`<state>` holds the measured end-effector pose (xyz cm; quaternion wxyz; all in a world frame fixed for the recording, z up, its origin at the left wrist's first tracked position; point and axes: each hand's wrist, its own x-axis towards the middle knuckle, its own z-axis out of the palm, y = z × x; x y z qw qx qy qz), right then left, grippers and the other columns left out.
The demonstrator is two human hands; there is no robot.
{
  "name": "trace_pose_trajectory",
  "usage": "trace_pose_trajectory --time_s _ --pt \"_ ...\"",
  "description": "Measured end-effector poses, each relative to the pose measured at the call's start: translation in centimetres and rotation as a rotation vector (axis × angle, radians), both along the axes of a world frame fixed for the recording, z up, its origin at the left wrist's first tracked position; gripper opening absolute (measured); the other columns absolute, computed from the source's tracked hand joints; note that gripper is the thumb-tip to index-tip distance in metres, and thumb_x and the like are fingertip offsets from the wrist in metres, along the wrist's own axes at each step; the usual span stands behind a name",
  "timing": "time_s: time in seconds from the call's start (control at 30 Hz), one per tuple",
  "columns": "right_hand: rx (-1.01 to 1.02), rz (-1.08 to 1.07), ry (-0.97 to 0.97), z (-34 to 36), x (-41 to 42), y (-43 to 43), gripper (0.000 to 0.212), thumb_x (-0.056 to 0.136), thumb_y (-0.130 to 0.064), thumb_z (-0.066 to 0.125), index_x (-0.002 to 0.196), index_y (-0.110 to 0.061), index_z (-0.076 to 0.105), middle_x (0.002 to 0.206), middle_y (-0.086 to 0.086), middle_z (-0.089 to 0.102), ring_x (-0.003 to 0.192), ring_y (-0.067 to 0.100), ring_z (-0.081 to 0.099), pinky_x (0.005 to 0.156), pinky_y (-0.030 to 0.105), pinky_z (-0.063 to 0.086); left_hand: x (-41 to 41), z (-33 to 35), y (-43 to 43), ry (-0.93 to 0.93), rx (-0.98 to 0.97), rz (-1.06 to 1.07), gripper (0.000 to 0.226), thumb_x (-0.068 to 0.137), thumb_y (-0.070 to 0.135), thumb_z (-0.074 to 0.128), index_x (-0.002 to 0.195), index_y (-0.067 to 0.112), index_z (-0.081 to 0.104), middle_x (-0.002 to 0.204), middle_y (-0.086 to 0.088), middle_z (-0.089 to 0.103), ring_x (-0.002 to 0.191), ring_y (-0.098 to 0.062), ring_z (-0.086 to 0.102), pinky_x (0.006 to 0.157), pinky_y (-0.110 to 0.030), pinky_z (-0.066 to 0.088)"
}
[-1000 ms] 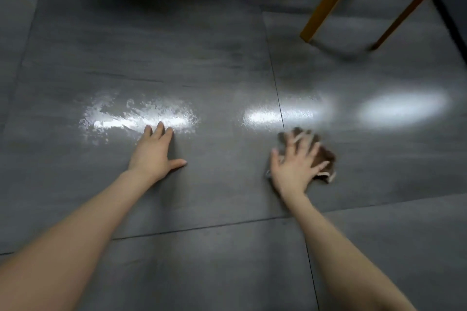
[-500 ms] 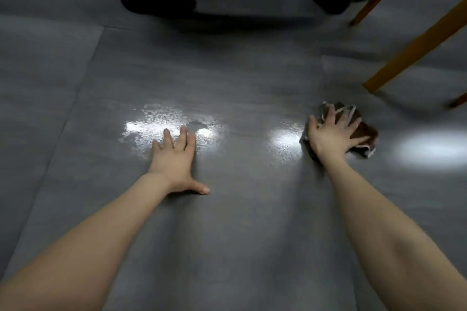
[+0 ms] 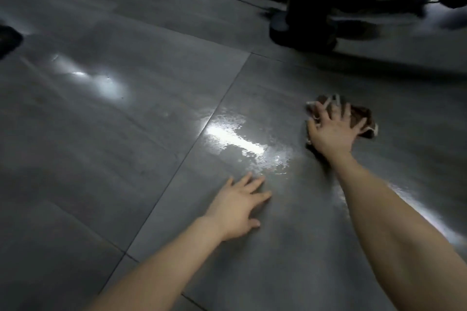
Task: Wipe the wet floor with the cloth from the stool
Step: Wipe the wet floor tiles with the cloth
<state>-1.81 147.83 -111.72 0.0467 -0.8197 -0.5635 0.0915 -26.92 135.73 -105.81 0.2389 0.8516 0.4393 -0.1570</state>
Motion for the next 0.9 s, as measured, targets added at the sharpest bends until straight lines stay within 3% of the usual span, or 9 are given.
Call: trace_pose_trajectory --time_s 0.07,0.2,0.3,0.4,0.47,0.53,0.73,0.83,0.9 --pt "-0.017 -0.117 0.038 0.4 -5.5 -0.5 0.059 0.09 -0.055 0.035 0.146 -0.033 0.033 0.159 0.009 0.016 0.146 0.035 0.0 0.107 0.072 -0.001 -5.2 0.2 -0.9 -0.042 0.064 0.254 0.056 0.086 0.035 0.056 0.138 0.025 0.037 0.156 -0.003 0.022 0.145 -0.025 0.018 0.117 -0.039 0.018" --pt "0.144 0.587 0.033 -0.2 -21.5 -8.7 0.057 0.085 -0.054 0.044 0.139 -0.038 0.04 0.159 0.007 0.018 0.146 0.036 0.01 0.106 0.073 0.005 -13.9 0.0 -0.8 -0.119 0.247 0.617 0.029 0.081 0.019 0.061 0.109 0.009 0.063 0.121 -0.016 0.062 0.116 -0.033 0.055 0.096 -0.034 0.043" --pt "0.085 1.121 0.104 -0.5 -27.8 -21.0 0.056 0.086 -0.054 0.042 0.139 -0.035 0.041 0.159 0.007 0.018 0.146 0.035 0.011 0.108 0.071 0.001 -18.6 -0.1 -0.9 -0.002 0.252 0.737 0.036 0.079 0.027 0.065 0.109 0.007 0.062 0.118 -0.02 0.06 0.112 -0.037 0.054 0.095 -0.038 0.045" --pt "0.151 1.444 0.143 -0.8 -25.3 -21.3 0.051 0.088 -0.051 0.048 0.137 -0.037 0.046 0.155 0.0 0.031 0.147 0.027 0.016 0.111 0.066 0.005 -22.8 -0.4 -0.5 0.211 0.149 0.806 0.066 0.077 0.047 0.063 0.13 0.011 0.046 0.143 -0.02 0.04 0.132 -0.04 0.034 0.109 -0.044 0.035" --pt "0.21 1.251 0.07 -1.4 -22.4 -15.5 0.053 0.086 -0.051 0.048 0.137 -0.035 0.047 0.153 -0.001 0.036 0.144 0.025 0.025 0.108 0.067 0.017 -25.4 -0.7 0.2 0.298 0.048 0.864 0.09 0.07 0.059 0.065 0.14 0.016 0.03 0.154 -0.016 0.019 0.141 -0.042 0.016 0.113 -0.051 0.028" --pt "0.179 0.859 0.002 -1.1 -19.2 -8.7 0.055 0.085 -0.056 0.041 0.136 -0.036 0.048 0.152 0.0 0.038 0.143 0.025 0.027 0.105 0.068 0.022 -27.1 -0.9 1.5 0.326 -0.047 0.886 0.115 0.057 0.07 0.067 0.145 0.018 0.015 0.157 -0.014 0.004 0.143 -0.043 0.003 0.114 -0.055 0.022" --pt "-0.012 0.166 -0.014 -0.1 -18.9 4.0 0.062 0.09 -0.062 0.031 0.146 -0.036 0.03 0.16 0.004 0.015 0.147 0.03 -0.002 0.11 0.068 -0.006 -28.5 -1.3 5.8 0.219 -0.078 0.829 0.135 0.047 0.071 0.072 0.146 0.018 -0.002 0.158 -0.009 -0.011 0.144 -0.038 -0.006 0.114 -0.06 0.017" --pt "-0.042 0.152 -0.039 0.1 -24.6 8.6 0.065 0.09 -0.062 0.031 0.148 -0.032 0.027 0.16 0.008 0.011 0.147 0.035 -0.005 0.107 0.072 -0.006 -28.4 -1.6 6.2 0.255 -0.107 0.793 0.136 0.049 0.068 0.073 0.146 0.015 -0.005 0.157 -0.012 -0.016 0.143 -0.043 -0.006 0.112 -0.063 0.016" --pt "-0.024 0.417 -0.046 0.3 -31.1 10.0 0.061 0.091 -0.061 0.032 0.147 -0.035 0.028 0.161 0.005 0.008 0.147 0.033 -0.005 0.106 0.07 -0.01 -28.1 -1.5 6.7 0.269 -0.122 0.804 0.138 0.048 0.063 0.077 0.146 0.012 -0.006 0.156 -0.013 -0.017 0.142 -0.046 -0.004 0.11 -0.064 0.016"
